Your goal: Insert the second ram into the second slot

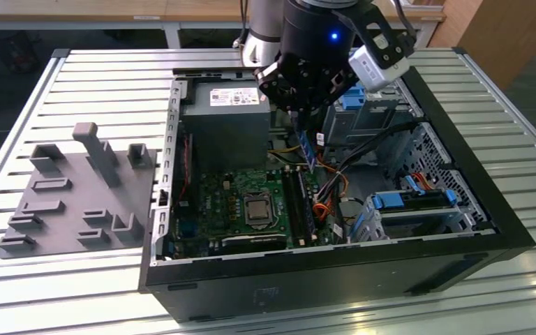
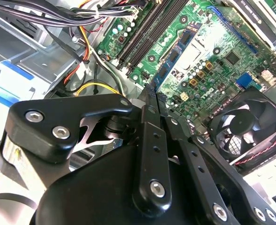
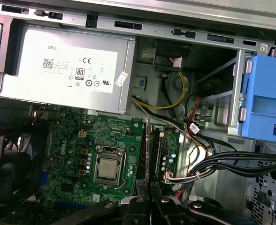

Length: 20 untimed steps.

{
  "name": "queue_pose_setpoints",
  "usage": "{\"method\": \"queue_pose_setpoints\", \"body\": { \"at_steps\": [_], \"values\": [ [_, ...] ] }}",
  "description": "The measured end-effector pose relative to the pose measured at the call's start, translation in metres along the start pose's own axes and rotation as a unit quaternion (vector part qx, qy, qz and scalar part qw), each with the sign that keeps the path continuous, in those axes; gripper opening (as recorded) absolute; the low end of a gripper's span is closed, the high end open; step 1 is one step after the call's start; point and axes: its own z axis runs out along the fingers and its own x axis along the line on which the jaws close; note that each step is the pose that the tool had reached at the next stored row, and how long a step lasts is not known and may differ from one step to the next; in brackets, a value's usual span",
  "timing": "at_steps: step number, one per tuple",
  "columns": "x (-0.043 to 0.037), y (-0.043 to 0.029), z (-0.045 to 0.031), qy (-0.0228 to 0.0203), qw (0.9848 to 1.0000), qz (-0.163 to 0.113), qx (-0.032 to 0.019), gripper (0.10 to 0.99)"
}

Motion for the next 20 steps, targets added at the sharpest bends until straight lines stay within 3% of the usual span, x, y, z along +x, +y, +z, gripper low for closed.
{"method": "queue_pose_setpoints", "body": {
  "at_steps": [13, 20],
  "values": [
    [0.0004, -0.0029, 0.0045, -0.0001, 1.0000, 0.001, 0.0001, 0.129],
    [0.0005, -0.0033, 0.0099, -0.0008, 0.9996, 0.028, 0.0008, 0.129]
  ]
}}
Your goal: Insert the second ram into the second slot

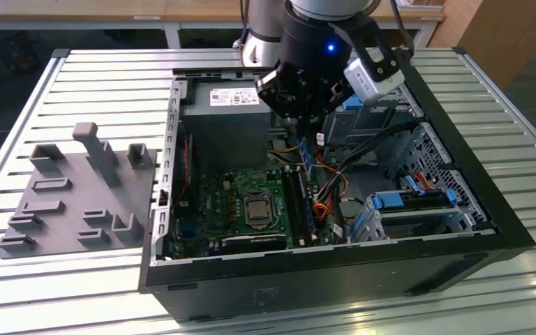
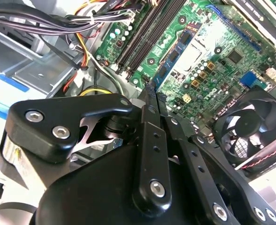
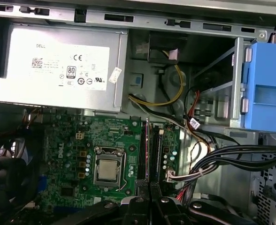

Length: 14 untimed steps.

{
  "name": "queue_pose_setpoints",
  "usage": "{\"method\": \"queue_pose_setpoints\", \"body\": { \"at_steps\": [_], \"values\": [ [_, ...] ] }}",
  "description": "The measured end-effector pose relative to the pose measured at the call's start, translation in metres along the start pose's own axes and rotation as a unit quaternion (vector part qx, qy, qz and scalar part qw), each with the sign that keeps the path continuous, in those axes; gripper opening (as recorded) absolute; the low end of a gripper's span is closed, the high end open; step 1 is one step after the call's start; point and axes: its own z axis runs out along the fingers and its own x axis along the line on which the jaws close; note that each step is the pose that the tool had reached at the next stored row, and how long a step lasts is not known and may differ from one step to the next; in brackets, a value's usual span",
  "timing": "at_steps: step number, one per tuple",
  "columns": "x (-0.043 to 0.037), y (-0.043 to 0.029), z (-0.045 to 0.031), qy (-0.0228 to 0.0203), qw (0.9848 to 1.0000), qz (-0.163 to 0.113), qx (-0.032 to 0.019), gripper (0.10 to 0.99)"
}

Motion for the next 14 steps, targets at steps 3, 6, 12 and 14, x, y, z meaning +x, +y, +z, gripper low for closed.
{"method": "queue_pose_setpoints", "body": {
  "at_steps": [3, 6, 12, 14],
  "values": [
    [0.0001, -0.0004, 0.0018, -0.0001, 1.0000, 0.002, 0.0000, 0.129],
    [0.0001, -0.0006, 0.0029, 0.0000, 1.0000, 0.002, 0.0002, 0.129],
    [0.0001, -0.0008, 0.0046, 0.0000, 1.0000, 0.002, 0.0000, 0.129],
    [0.0001, -0.0009, 0.0051, 0.0000, 1.0000, 0.002, 0.0000, 0.129]
  ]
}}
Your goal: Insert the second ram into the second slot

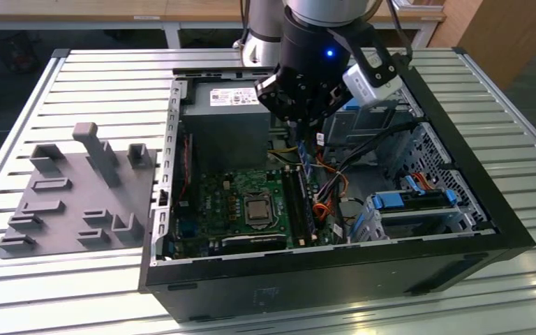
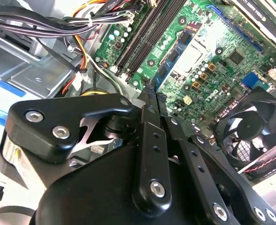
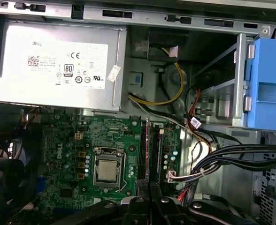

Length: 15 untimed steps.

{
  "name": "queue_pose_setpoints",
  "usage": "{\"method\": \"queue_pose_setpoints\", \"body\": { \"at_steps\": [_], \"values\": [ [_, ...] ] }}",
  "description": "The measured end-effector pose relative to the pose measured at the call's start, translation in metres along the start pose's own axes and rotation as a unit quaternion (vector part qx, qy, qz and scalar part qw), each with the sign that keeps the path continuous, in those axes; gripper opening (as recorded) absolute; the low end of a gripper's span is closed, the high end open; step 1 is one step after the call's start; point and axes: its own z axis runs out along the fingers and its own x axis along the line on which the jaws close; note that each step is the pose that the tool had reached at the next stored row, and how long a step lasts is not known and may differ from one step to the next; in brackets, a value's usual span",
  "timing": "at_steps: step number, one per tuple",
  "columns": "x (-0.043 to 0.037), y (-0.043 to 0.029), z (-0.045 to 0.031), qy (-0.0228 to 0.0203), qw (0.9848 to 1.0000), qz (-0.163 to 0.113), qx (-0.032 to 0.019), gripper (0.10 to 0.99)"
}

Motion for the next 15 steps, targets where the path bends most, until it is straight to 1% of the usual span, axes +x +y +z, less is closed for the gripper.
{"method": "queue_pose_setpoints", "body": {
  "at_steps": [15],
  "values": [
    [0.0003, -0.0015, 0.0035, 0.0000, 1.0000, 0.000, -0.0001, 0.129]
  ]
}}
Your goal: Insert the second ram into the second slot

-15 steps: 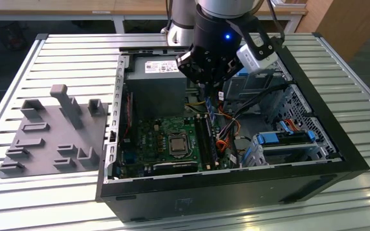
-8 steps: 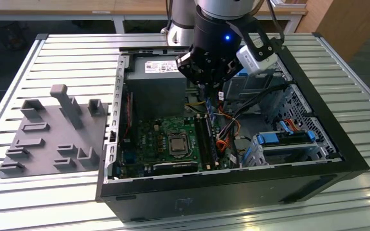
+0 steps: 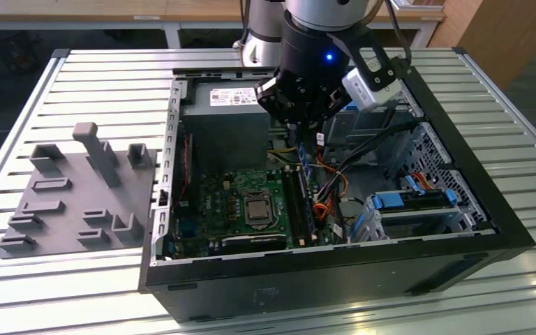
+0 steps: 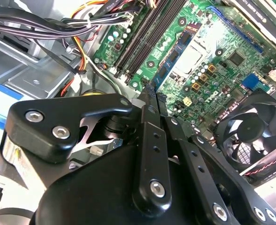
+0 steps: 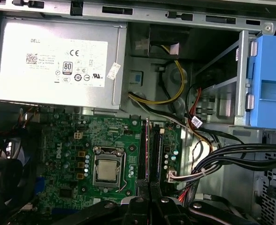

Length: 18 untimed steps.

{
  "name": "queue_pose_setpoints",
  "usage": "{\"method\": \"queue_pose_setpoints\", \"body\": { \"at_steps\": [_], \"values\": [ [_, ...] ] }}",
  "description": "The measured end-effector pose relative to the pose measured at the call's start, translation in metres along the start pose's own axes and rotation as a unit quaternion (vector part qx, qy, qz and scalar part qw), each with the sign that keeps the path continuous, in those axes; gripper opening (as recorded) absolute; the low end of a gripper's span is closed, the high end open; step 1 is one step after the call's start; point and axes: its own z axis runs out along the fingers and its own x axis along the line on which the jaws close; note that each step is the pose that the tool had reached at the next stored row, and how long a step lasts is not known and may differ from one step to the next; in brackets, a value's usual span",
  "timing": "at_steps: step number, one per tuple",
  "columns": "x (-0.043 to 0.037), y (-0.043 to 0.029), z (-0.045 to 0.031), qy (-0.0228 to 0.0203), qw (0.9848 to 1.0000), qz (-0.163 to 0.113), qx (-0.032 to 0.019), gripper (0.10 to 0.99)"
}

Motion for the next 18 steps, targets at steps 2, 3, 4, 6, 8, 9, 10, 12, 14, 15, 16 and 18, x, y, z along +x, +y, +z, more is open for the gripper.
{"method": "queue_pose_setpoints", "body": {
  "at_steps": [2, 3, 4, 6, 8, 9, 10, 12, 14, 15, 16, 18],
  "values": [
    [0.0000, -0.0002, 0.0005, 0.0001, 1.0000, 0.000, 0.0001, 0.129],
    [0.0000, -0.0002, 0.0008, 0.0001, 1.0000, 0.000, 0.0001, 0.129],
    [0.0000, -0.0003, 0.0010, 0.0001, 1.0000, 0.000, 0.0001, 0.129],
    [0.0000, -0.0003, 0.0016, 0.0000, 1.0000, 0.000, 0.0001, 0.129],
    [0.0000, -0.0003, 0.0022, 0.0001, 1.0000, 0.000, 0.0000, 0.129],
    [0.0000, -0.0004, 0.0026, 0.0001, 1.0000, 0.000, 0.0000, 0.129],
    [0.0000, -0.0004, 0.0029, 0.0002, 1.0000, 0.000, 0.0000, 0.129],
    [0.0000, -0.0004, 0.0037, 0.0003, 1.0000, 0.000, 0.0001, 0.129],
    [0.0001, -0.0005, 0.0044, 0.0003, 1.0000, 0.000, 0.0001, 0.129],
    [0.0001, -0.0005, 0.0047, 0.0003, 1.0000, 0.000, 0.0000, 0.129],
    [0.0001, -0.0005, 0.0051, 0.0003, 1.0000, 0.000, 0.0000, 0.129],
    [0.0001, -0.0006, 0.0058, 0.0004, 1.0000, 0.000, 0.0000, 0.129]
  ]
}}
